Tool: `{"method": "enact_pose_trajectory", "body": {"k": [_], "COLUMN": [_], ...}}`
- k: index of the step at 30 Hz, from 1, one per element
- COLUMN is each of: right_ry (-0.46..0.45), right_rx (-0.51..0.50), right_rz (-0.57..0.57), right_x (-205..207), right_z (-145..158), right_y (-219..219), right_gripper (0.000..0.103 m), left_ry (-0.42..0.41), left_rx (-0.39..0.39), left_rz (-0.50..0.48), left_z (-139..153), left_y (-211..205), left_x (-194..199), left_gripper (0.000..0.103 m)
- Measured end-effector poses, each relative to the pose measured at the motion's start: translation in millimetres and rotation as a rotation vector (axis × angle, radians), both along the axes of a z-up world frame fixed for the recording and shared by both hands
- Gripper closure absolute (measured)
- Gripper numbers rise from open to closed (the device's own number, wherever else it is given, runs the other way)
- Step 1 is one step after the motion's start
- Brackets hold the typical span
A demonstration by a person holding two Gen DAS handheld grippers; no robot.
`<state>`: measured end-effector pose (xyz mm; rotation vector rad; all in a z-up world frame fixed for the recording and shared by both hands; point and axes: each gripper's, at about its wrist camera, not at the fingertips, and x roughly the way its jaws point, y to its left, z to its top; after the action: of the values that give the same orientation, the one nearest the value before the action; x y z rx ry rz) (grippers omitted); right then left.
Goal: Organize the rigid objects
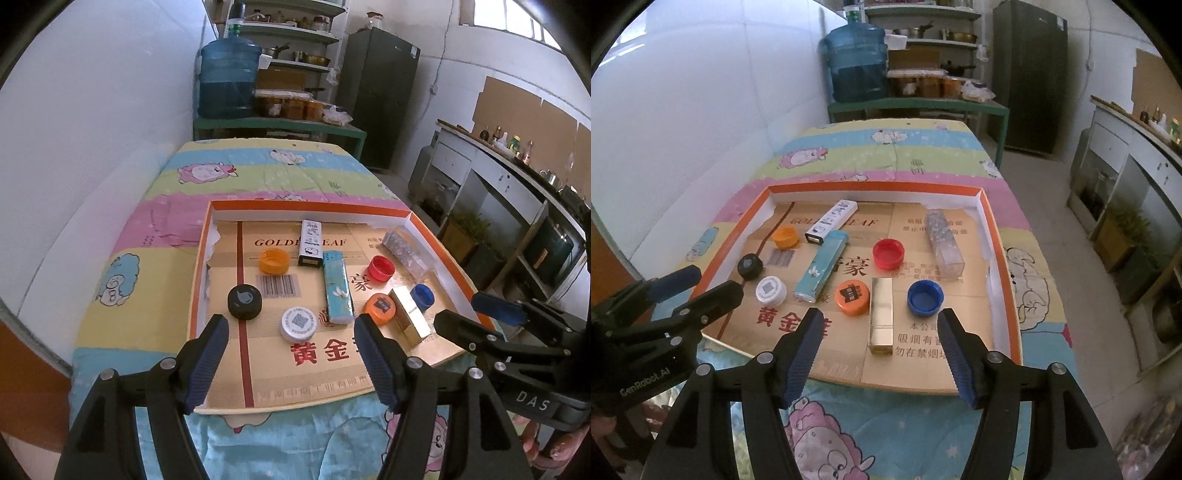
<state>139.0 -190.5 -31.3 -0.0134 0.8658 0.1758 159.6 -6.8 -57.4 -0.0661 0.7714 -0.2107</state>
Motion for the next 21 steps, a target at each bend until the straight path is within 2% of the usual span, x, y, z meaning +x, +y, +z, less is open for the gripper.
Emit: {"method": "enact_pose_trajectory", "body": {"k": [21], "right_ry": [-0.078], "right_rx": [-0.009], "right_rz": [-0.004], "right_x": [-47.0], "right_z": [32.5], "right_y": [4.5], "right_gripper": [0.037], "left_ry": [-0.071], "left_rx": [-0.020], "left_rz": [0.011], "left_z": [30.7], "left_y": [7.6], "left_x": [-48.6], "left_gripper": [0.033]}}
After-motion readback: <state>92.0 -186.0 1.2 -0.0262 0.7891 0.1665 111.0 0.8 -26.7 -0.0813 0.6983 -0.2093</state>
